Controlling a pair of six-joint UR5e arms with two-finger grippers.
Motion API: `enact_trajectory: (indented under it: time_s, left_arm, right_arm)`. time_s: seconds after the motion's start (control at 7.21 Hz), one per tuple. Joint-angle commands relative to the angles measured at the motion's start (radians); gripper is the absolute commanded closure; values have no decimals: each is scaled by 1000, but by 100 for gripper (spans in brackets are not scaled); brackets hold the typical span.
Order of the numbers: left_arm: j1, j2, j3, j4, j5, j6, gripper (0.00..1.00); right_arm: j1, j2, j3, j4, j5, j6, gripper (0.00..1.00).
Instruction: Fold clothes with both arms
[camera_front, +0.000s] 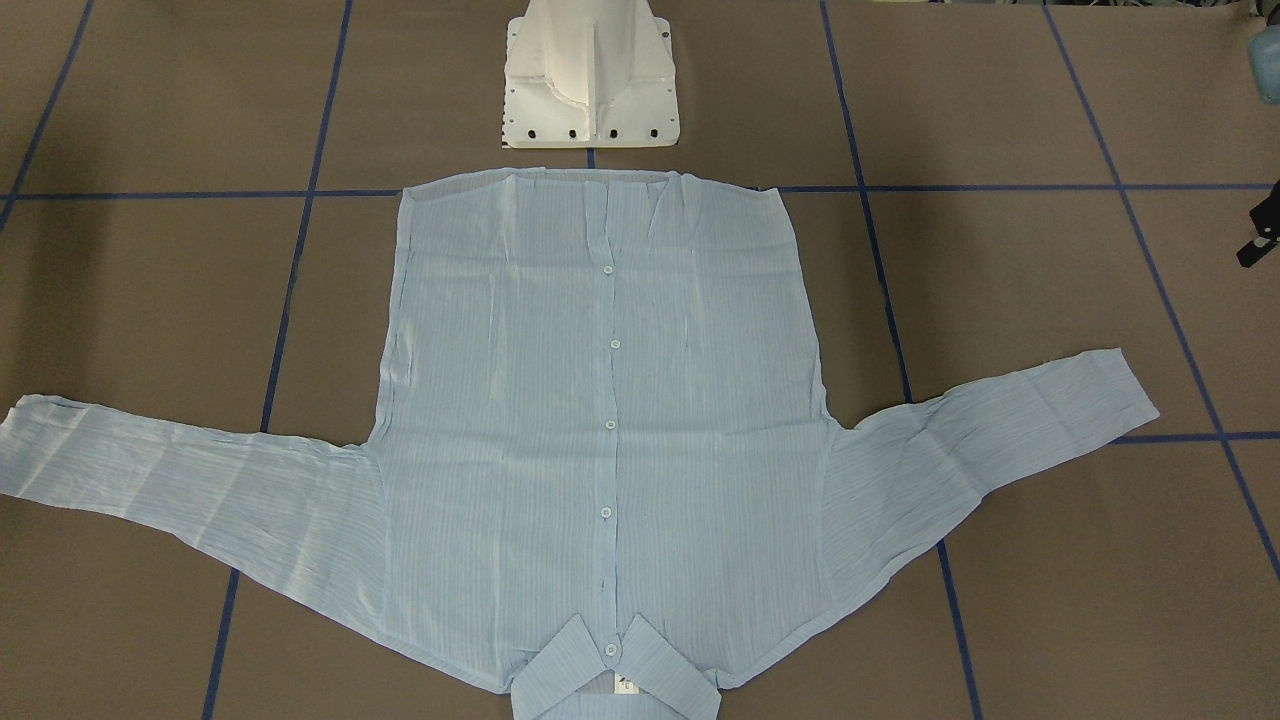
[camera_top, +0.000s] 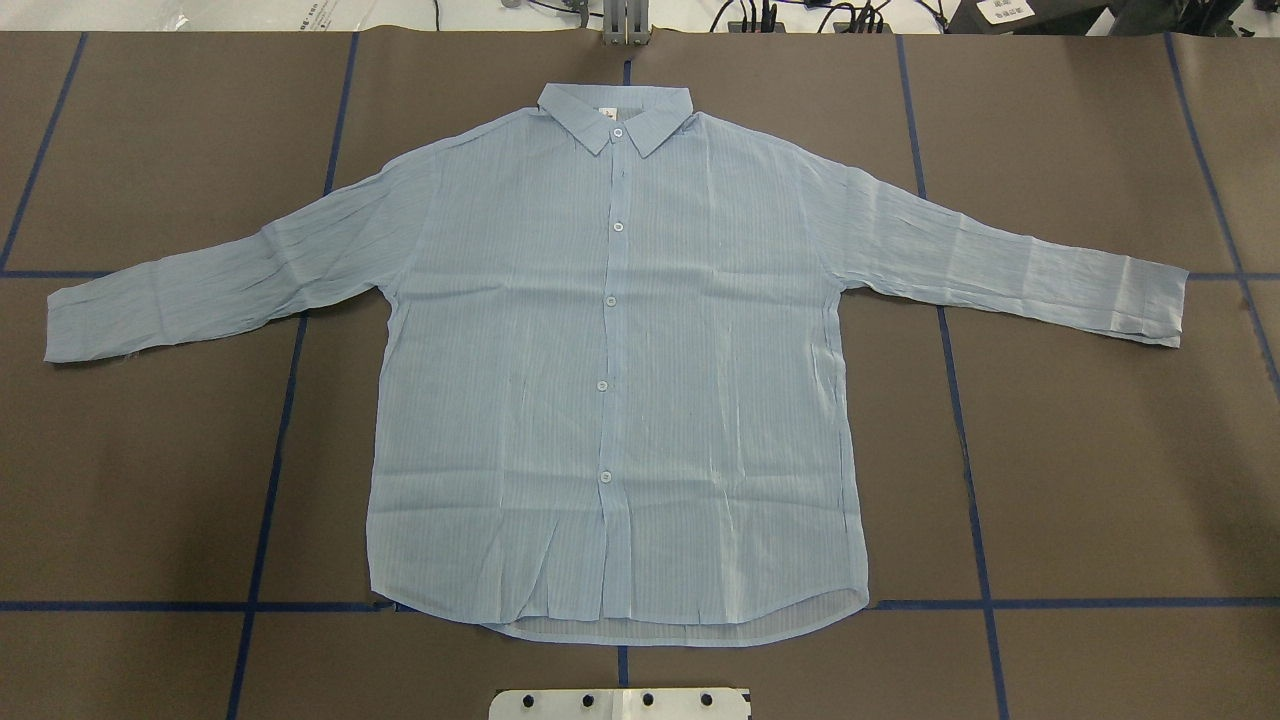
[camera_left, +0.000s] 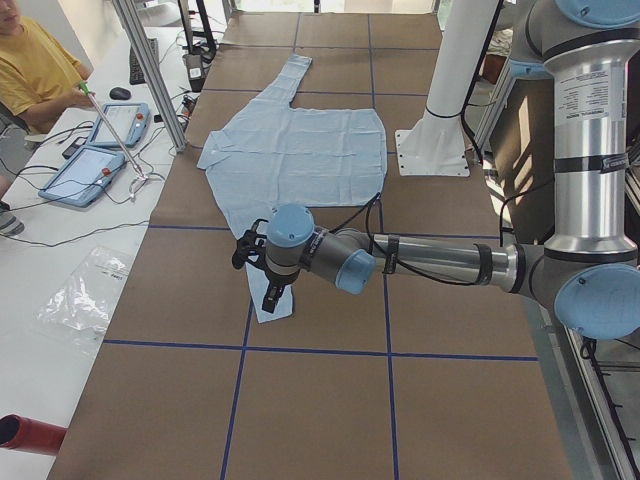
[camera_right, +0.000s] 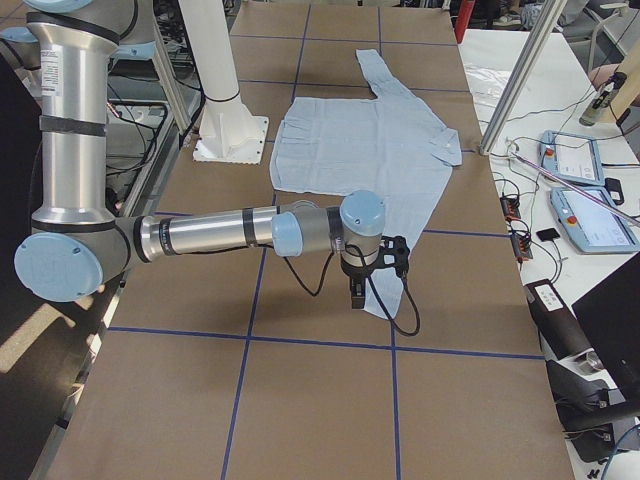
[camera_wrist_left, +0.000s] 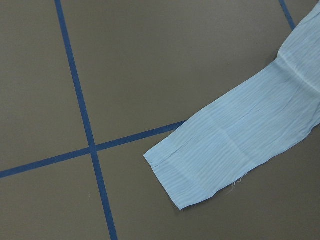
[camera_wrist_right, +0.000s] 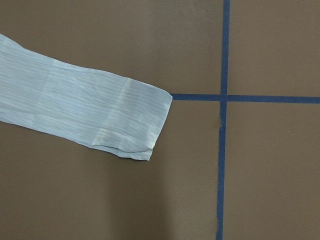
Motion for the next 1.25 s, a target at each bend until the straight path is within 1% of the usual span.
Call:
enact_trajectory:
  time_s: [0.0, 0.14, 0.28, 0.55, 0.69, 0.83, 0.97, 1.11]
  left_arm:
    - [-1, 5, -29, 0, 2, 0, 0]
    - [2, 34, -29, -1, 14, -1, 0]
    - [-1, 43, -53, -3, 23, -1, 0]
    - [1, 51, -50, -6, 17, -1, 0]
    - [2, 48, -41, -9, 17, -1, 0]
    - [1, 51, -46, -9, 13, -1, 0]
    - [1, 51, -44, -11, 13, 0, 0]
    - [2, 51, -43, -12, 13, 0, 0]
  right_arm:
    - [6, -3, 6, 2, 7, 0, 0]
    - [6, -3, 7, 6, 11, 0, 0]
    - [6, -6, 3, 9, 8, 2, 0]
    - [1, -14, -6, 11, 8, 0, 0]
    - [-17, -12, -9, 12, 8, 2, 0]
    - [-51, -8, -8, 40, 11, 0, 0]
    - [-104, -5, -22, 102, 2, 17, 0]
    - [-122, 14, -52, 107, 8, 53, 0]
